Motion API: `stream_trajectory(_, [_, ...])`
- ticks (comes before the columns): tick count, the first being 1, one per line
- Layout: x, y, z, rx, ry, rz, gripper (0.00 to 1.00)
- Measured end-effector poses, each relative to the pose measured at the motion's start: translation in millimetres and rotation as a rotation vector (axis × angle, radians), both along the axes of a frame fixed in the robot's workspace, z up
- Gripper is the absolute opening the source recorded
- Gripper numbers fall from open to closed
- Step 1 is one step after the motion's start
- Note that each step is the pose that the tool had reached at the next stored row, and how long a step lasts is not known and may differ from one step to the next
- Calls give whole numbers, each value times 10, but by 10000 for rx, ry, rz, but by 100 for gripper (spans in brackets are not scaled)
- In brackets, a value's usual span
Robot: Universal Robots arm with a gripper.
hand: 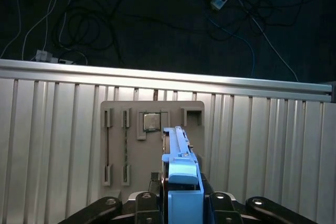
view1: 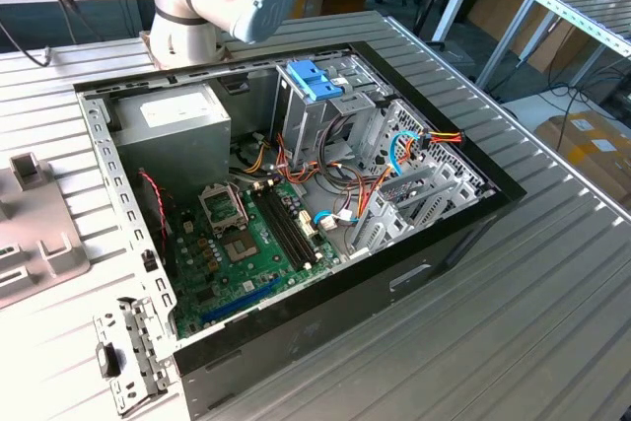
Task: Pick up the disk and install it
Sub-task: 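Pick up the disk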
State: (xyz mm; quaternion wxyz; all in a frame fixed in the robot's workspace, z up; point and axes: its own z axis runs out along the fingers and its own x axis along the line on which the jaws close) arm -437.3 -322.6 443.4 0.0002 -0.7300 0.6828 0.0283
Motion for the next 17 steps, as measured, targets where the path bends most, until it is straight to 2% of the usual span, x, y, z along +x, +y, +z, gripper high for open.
stream_trajectory(5, [-41,0,-27,-1,0,1,37])
stream_trajectory(17, [-44,0,-30,-1,-1,1,37])
